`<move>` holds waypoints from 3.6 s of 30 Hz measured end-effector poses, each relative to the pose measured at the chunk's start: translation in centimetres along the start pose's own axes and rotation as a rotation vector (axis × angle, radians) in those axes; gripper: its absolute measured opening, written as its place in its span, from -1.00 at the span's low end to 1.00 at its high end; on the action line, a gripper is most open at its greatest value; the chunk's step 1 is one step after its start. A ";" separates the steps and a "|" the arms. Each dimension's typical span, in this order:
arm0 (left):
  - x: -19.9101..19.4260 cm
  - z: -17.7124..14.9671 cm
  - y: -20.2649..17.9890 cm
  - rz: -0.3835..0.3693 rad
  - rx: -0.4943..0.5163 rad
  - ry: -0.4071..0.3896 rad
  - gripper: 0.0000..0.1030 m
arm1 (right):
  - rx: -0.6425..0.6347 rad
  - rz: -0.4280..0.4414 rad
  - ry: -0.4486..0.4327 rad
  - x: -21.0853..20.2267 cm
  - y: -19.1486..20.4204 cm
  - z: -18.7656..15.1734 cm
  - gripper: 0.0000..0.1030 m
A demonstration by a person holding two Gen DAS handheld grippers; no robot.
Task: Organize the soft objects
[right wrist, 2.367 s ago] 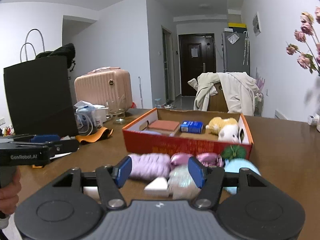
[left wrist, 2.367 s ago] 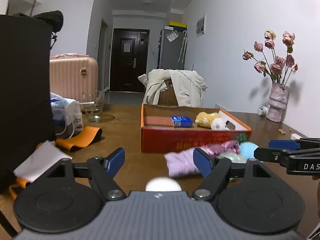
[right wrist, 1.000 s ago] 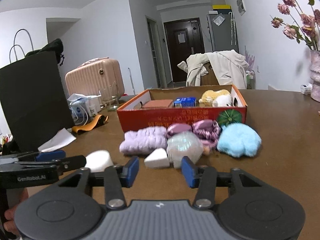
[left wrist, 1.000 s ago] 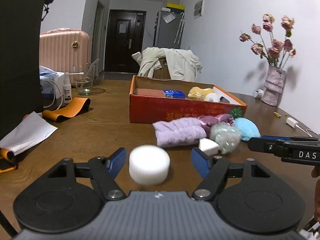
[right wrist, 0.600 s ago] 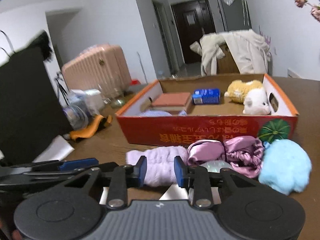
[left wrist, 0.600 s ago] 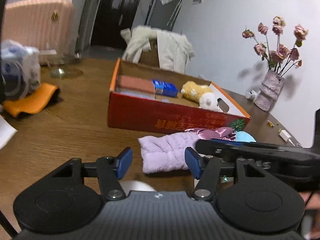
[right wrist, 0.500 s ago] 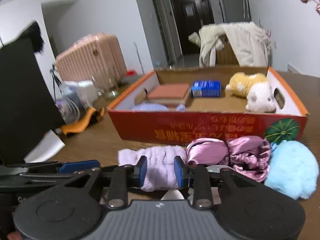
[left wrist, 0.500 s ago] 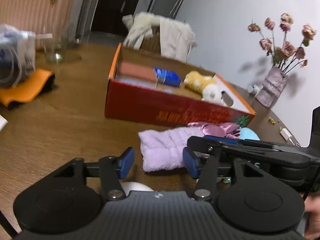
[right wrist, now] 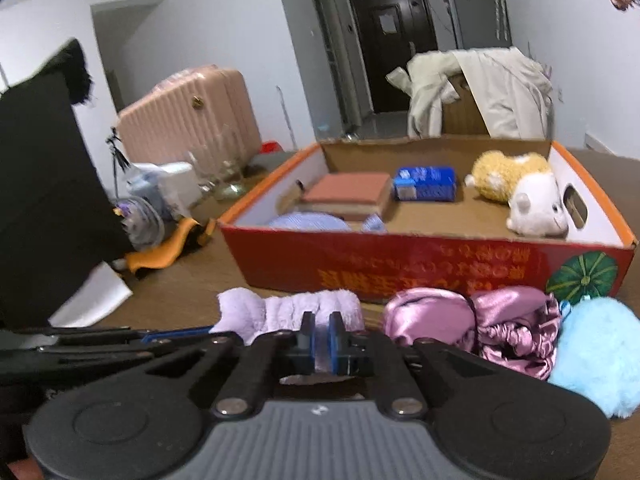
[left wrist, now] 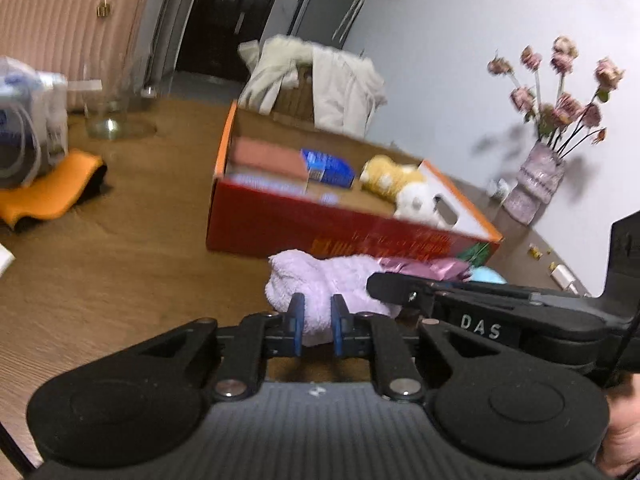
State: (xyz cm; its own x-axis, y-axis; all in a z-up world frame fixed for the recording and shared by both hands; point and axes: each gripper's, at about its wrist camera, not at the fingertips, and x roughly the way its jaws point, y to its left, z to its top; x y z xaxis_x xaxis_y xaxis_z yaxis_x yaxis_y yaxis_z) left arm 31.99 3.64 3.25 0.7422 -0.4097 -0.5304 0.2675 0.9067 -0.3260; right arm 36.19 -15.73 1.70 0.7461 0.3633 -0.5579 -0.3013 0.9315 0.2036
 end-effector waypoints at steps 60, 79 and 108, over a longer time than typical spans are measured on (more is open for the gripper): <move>-3.6 4.0 -0.5 -0.106 -0.018 -0.093 -0.72 | 0.104 0.125 -0.154 -6.0 -0.6 3.8 -0.64; 16.0 14.6 2.8 0.197 0.048 0.208 -0.72 | 0.325 0.004 0.238 15.2 -7.6 11.6 -0.59; -1.1 11.0 -0.9 0.234 0.154 -0.092 0.19 | 0.088 -0.089 0.001 -2.8 -5.2 11.1 0.13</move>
State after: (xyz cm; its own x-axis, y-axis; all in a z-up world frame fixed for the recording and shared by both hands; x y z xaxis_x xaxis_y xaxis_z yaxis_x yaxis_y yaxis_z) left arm 37.68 4.41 12.79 0.8455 -0.1836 -0.5013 0.1677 0.9828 -0.0772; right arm 42.23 -21.39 11.09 0.7668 0.2792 -0.5780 -0.1808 0.9579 0.2229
